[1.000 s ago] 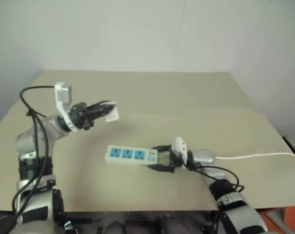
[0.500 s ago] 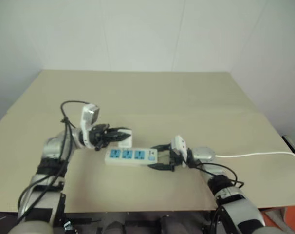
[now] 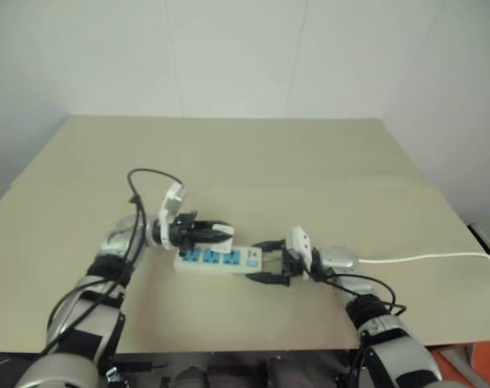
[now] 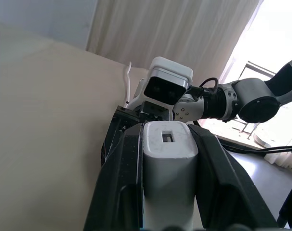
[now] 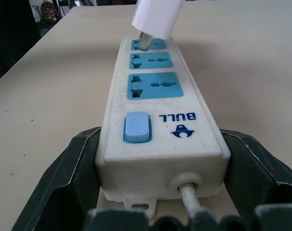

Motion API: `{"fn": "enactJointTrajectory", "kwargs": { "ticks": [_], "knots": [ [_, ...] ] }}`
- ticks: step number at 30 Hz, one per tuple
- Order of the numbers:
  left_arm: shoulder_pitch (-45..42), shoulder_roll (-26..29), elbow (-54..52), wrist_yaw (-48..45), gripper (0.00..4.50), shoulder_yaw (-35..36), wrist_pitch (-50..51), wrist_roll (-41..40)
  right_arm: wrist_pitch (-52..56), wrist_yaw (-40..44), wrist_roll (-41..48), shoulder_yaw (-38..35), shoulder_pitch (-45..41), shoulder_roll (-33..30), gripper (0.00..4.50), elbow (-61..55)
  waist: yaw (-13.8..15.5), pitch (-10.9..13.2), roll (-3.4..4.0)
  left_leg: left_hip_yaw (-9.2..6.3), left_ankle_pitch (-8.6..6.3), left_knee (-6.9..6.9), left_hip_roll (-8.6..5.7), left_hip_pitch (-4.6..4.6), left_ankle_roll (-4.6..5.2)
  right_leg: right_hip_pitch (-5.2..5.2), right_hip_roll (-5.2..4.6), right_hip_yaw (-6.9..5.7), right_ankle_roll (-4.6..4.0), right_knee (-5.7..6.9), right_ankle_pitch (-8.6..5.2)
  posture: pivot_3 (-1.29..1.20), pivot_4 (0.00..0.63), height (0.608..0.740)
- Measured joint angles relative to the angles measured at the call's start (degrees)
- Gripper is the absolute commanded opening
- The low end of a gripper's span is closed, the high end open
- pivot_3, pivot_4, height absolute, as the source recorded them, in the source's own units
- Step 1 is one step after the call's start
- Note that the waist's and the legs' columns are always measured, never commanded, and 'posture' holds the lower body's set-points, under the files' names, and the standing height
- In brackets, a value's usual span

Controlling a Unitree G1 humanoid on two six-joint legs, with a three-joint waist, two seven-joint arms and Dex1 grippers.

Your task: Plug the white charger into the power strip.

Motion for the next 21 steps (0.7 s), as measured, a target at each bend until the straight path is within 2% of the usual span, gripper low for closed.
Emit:
{"fn": "enactJointTrajectory", "kwargs": {
  "ticks": [21],
  "knots": [
    [0.0,-3.64,2.46,0.0,1.03,-0.55,-0.43,0.75,-0.37,-0.55,-0.14,0.48,0.05,0.15,3.4,-0.08,-0.08,0.0,0.0,-0.03,0.0,0.0,0.0,0.01,0.01,0.01,0.03,0.0,0.07,0.0,-0.04,0.0,0.15,0.74]
  ]
}}
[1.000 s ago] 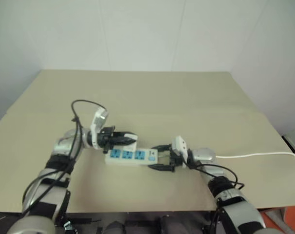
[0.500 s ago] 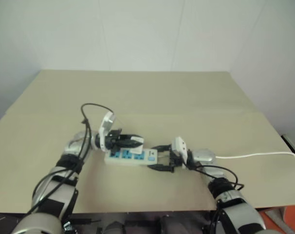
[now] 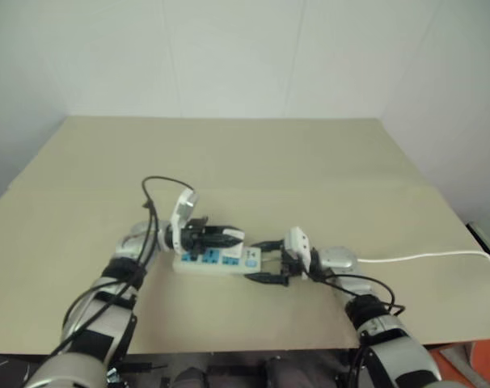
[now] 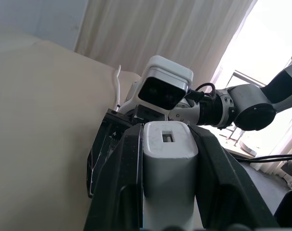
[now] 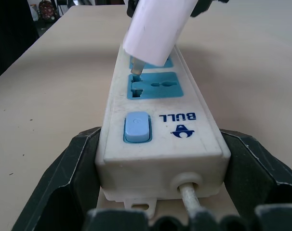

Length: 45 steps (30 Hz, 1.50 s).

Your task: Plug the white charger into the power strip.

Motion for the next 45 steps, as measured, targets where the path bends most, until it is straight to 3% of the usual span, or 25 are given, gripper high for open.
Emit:
{"fn": "enactJointTrajectory", "kwargs": {
  "ticks": [17,45],
  "knots": [
    [-0.09,-1.5,3.41,-0.46,1.03,0.09,-6.79,3.78,-0.01,-1.03,0.0,0.01,0.91,0.02,3.4,-1.04,0.02,-0.09,0.0,0.0,0.0,0.0,0.0,0.05,0.01,0.07,0.01,0.0,0.18,-0.01,-0.11,0.0,0.15,0.74],
    [4.8,-2.54,6.15,-0.5,1.03,1.92,-27.13,5.17,0.02,-2.84,-0.29,0.17,1.65,0.45,3.4,-0.57,-0.02,-1.1,0.18,-0.01,-0.01,-0.01,0.02,0.2,0.03,0.22,0.04,0.03,0.3,-0.06,-0.18,0.0,0.15,0.74]
  ]
}}
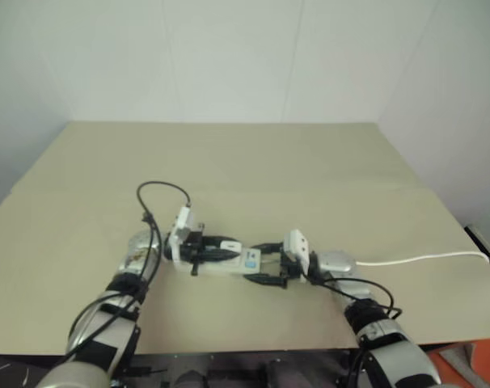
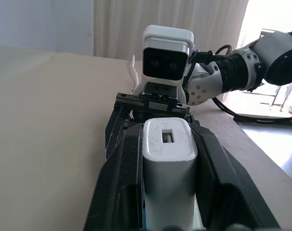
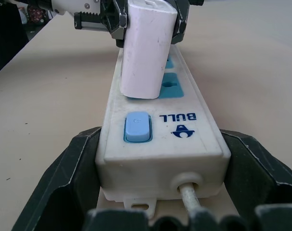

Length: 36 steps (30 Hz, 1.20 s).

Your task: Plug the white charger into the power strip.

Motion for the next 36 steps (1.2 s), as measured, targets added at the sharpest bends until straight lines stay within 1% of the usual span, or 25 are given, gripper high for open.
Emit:
{"fn": "enactJointTrajectory", "kwargs": {
  "ticks": [5,13,15,16,19,24,27,30,33,36],
  "knots": [
    [0.41,-0.23,1.08,0.0,1.03,0.08,-3.49,0.92,0.12,-0.59,-0.37,0.24,0.19,0.03,3.4,0.31,-0.02,-0.13,0.01,0.02,-0.03,-0.17,0.0,0.71,0.03,0.69,-0.01,0.01,0.03,-0.2,-0.06,0.0,0.15,0.74],
    [0.11,-1.01,2.5,-0.01,1.03,1.04,-2.94,1.48,0.28,-0.77,-0.48,0.21,0.26,0.02,3.4,0.58,-0.01,-0.3,0.06,0.05,-0.02,-0.35,-0.04,0.91,0.03,0.76,-0.01,0.08,0.01,-0.21,-0.08,0.0,0.15,0.74],
    [0.02,-1.01,2.5,-0.01,1.75,1.03,-2.52,1.48,0.28,-0.77,-0.48,0.21,0.27,0.02,3.4,0.58,-0.01,-0.3,0.07,0.05,-0.02,-0.37,-0.04,0.91,0.03,0.76,-0.01,0.08,0.01,-0.22,-0.09,0.0,0.15,0.74],
    [-0.04,-0.48,3.09,-0.01,1.97,1.33,-2.79,2.03,0.19,-0.75,-0.51,0.35,0.34,0.04,3.4,0.32,-0.03,-0.31,0.07,0.05,-0.02,-0.37,-0.03,0.91,0.03,0.74,0.0,0.08,0.01,-0.22,-0.09,0.0,0.15,0.74],
    [-0.18,1.82,4.06,-0.01,2.9,2.03,-3.89,3.2,-0.12,-0.54,-0.47,0.3,0.75,0.02,3.4,-0.16,-0.03,-0.34,0.14,0.07,-0.03,-0.48,-0.06,0.91,0.03,0.72,-0.02,0.12,0.01,-0.28,-0.14,0.0,0.15,0.74],
    [-0.01,1.96,4.81,0.0,4.46,2.86,-5.9,3.36,-0.23,-0.28,-0.37,0.22,0.99,-0.33,3.4,-0.55,0.02,-0.34,0.14,0.09,-0.03,-0.49,-0.05,0.83,0.03,0.69,-0.04,0.1,0.01,-0.34,-0.15,0.0,0.15,0.74],
    [-0.02,1.95,4.72,-0.01,4.46,2.85,-5.64,3.11,-0.23,-0.3,-0.37,0.21,1.11,-0.33,3.4,-0.76,0.02,-0.34,0.14,0.09,-0.03,-0.51,-0.05,0.83,0.03,0.68,-0.04,0.09,0.02,-0.35,-0.15,0.0,0.15,0.74],
    [-0.01,2.27,3.5,0.03,4.46,2.61,-3.13,2.01,-0.42,-0.2,-0.38,0.22,1.41,-0.34,3.4,-1.28,-0.01,-0.33,0.13,0.09,-0.03,-0.52,-0.04,0.76,0.03,0.61,-0.04,0.09,0.02,-0.37,-0.15,0.0,0.15,0.74],
    [-0.01,3.48,0.63,0.03,4.46,2.15,2.08,-0.54,-0.59,0.01,-0.38,0.29,1.75,-0.32,3.4,-1.82,-0.02,-0.31,0.11,0.06,-0.03,-0.52,-0.04,0.59,0.03,0.46,-0.03,0.07,0.02,-0.35,-0.15,0.0,0.15,0.74],
    [-0.77,4.48,-3.15,0.05,4.46,3.93,9.51,-5.23,-0.59,0.06,-0.38,0.28,1.78,-0.33,3.4,-1.98,-0.02,-0.3,0.1,0.05,-0.03,-0.51,-0.03,0.5,0.03,0.38,-0.03,0.05,0.03,-0.35,-0.15,0.0,0.15,0.74]
  ]
}}
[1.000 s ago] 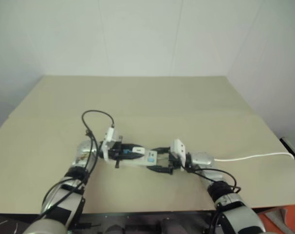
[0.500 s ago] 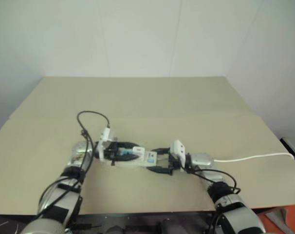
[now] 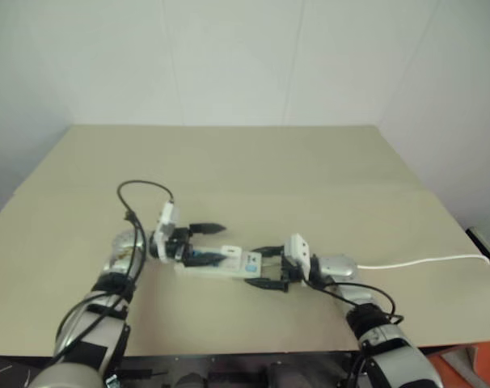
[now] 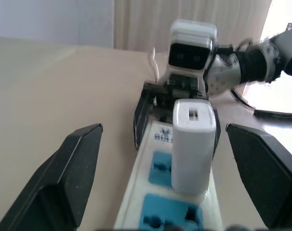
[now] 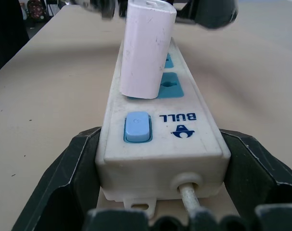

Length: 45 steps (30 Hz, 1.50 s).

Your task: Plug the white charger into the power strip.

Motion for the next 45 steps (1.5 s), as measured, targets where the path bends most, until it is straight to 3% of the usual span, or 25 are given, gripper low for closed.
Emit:
{"fn": "enactJointTrajectory", "kwargs": {
  "ticks": [4,12,18,26,29,38,40,45],
  "knots": [
    [-2.0,4.37,-5.19,0.09,4.46,1.62,8.95,-5.83,0.0,0.17,-0.01,0.06,-0.03,0.11,3.4,-0.09,-0.06,0.01,0.0,-0.01,0.0,-0.01,0.0,-0.08,0.0,-0.09,0.0,0.0,0.0,-0.01,0.0,0.0,0.15,0.74],
    [-2.05,9.2,-6.89,0.11,4.46,-5.68,6.45,-6.1,-0.06,0.37,-0.01,-0.01,-0.28,0.12,3.4,0.35,-0.01,0.01,0.0,0.0,0.0,-0.01,0.0,-0.06,0.0,-0.09,0.0,0.0,-0.01,0.0,-0.01,0.0,0.15,0.74],
    [-2.29,7.42,-4.47,0.09,4.46,-12.52,1.74,-3.52,-0.11,0.41,-0.06,0.0,-0.31,0.25,3.4,0.35,-0.03,0.01,0.0,0.02,0.0,-0.01,0.0,-0.11,0.0,-0.15,0.01,0.02,-0.02,0.01,-0.01,0.0,0.15,0.74],
    [-6.91,2.89,2.39,0.11,4.46,-13.77,-0.25,-1.21,-0.11,0.46,-0.06,0.06,0.0,0.18,3.4,-0.77,-0.1,0.01,-0.01,0.03,0.01,0.0,-0.03,-0.55,0.0,-0.64,0.02,0.07,-0.03,0.11,0.0,0.0,0.15,0.74],
    [-6.89,2.98,3.25,0.11,3.92,-15.85,-0.89,-0.5,-0.1,0.44,-0.06,0.03,0.14,0.08,3.4,-1.02,-0.05,0.01,-0.01,0.02,0.01,0.01,-0.02,-0.6,0.0,-0.67,0.02,0.07,-0.03,0.11,0.0,0.0,0.15,0.74],
    [-6.26,4.44,1.25,0.13,3.92,-19.96,-2.07,-1.74,-0.09,0.3,-0.07,0.03,0.28,0.09,3.4,-1.18,-0.03,0.01,-0.01,0.03,0.01,0.02,-0.02,-0.58,0.0,-0.67,0.02,0.07,-0.03,0.11,0.0,0.0,0.15,0.74],
    [-6.19,4.17,1.5,0.12,3.56,-20.06,-2.26,-1.74,-0.09,0.28,-0.09,0.04,0.28,0.11,3.4,-1.18,-0.03,0.01,-0.01,0.02,0.01,0.02,-0.02,-0.58,0.0,-0.67,0.02,0.07,-0.03,0.12,0.0,0.0,0.15,0.74],
    [-5.81,3.78,1.46,0.08,2.14,-20.5,-2.29,-2.13,-0.09,0.2,-0.15,0.04,0.28,0.15,3.4,-1.19,-0.06,0.01,-0.01,0.03,0.01,0.02,-0.02,-0.58,0.01,-0.67,0.03,0.07,-0.03,0.12,0.0,0.0,0.15,0.74]
  ]
}}
